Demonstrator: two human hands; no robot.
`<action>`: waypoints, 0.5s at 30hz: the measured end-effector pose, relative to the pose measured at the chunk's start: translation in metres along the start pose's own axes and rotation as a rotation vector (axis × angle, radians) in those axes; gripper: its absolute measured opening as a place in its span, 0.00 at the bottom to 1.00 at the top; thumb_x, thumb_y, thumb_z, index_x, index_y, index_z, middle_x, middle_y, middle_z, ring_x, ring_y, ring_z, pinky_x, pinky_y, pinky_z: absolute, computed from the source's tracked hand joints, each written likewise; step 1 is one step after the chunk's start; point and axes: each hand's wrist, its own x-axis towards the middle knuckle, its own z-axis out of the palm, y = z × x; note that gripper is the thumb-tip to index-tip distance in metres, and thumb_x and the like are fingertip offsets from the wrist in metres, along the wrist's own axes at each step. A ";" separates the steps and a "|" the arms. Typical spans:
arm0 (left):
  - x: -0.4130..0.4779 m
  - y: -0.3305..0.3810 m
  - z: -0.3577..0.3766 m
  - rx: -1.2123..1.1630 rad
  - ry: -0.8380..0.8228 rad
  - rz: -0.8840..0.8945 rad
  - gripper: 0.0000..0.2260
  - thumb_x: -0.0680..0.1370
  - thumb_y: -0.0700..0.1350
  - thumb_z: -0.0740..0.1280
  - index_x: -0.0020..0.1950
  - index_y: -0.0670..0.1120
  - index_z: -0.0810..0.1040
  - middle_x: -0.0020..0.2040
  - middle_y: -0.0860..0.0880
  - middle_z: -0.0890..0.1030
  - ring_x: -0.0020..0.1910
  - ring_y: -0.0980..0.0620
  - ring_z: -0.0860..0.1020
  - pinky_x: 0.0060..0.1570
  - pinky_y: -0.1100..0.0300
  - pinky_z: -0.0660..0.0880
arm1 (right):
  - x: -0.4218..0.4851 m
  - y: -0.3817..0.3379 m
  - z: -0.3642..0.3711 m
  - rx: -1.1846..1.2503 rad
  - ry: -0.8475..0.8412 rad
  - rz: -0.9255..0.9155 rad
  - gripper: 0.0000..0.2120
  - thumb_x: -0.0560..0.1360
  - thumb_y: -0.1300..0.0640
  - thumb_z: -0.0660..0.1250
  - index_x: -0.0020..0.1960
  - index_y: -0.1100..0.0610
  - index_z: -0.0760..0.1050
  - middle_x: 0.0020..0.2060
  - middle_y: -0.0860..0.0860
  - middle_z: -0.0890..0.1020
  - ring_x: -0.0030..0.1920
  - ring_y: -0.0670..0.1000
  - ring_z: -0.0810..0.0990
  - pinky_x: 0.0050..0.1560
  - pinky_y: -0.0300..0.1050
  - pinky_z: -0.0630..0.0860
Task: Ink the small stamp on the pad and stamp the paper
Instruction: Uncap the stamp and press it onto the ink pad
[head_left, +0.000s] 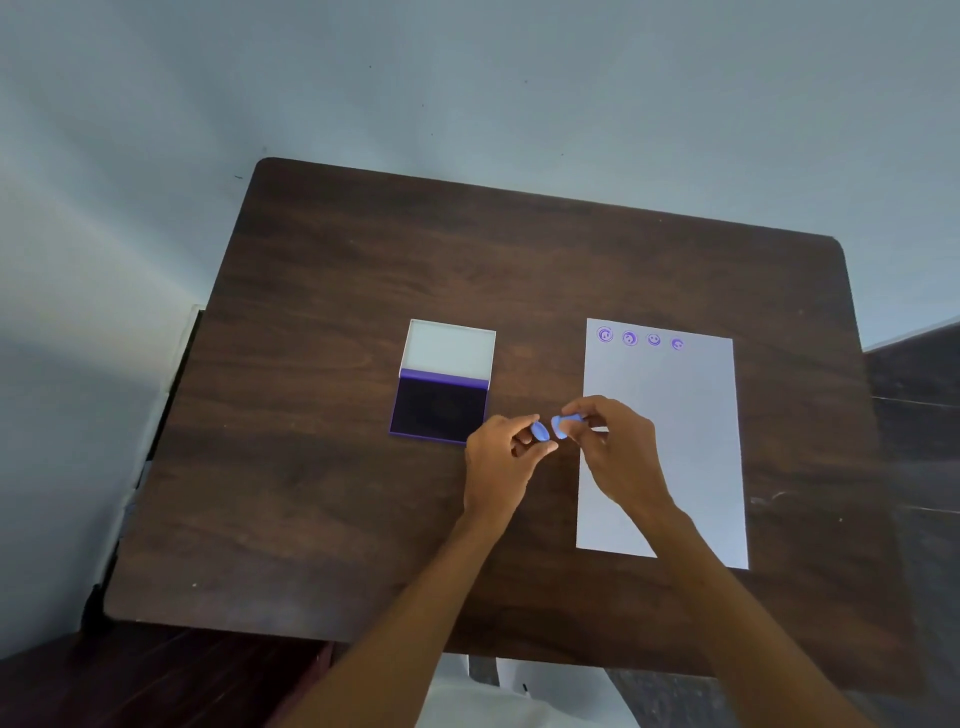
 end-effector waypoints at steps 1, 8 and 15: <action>-0.001 0.000 0.002 0.037 0.001 -0.002 0.15 0.73 0.47 0.75 0.56 0.41 0.84 0.50 0.44 0.85 0.44 0.51 0.82 0.48 0.65 0.77 | 0.000 0.001 0.000 -0.003 0.002 0.000 0.04 0.74 0.59 0.71 0.48 0.59 0.81 0.46 0.54 0.85 0.42 0.46 0.78 0.43 0.29 0.70; -0.004 0.001 0.007 0.171 0.001 0.000 0.21 0.74 0.49 0.74 0.63 0.42 0.79 0.49 0.42 0.85 0.43 0.48 0.81 0.45 0.66 0.74 | -0.003 0.000 -0.001 0.018 0.033 -0.006 0.06 0.74 0.58 0.71 0.48 0.59 0.81 0.45 0.54 0.85 0.41 0.47 0.78 0.43 0.29 0.71; -0.006 0.004 -0.004 0.169 -0.084 0.008 0.25 0.74 0.50 0.74 0.68 0.41 0.76 0.52 0.44 0.84 0.47 0.48 0.82 0.53 0.61 0.76 | -0.003 -0.009 -0.003 0.067 0.049 0.004 0.06 0.75 0.58 0.70 0.50 0.59 0.80 0.47 0.54 0.85 0.43 0.47 0.80 0.44 0.28 0.72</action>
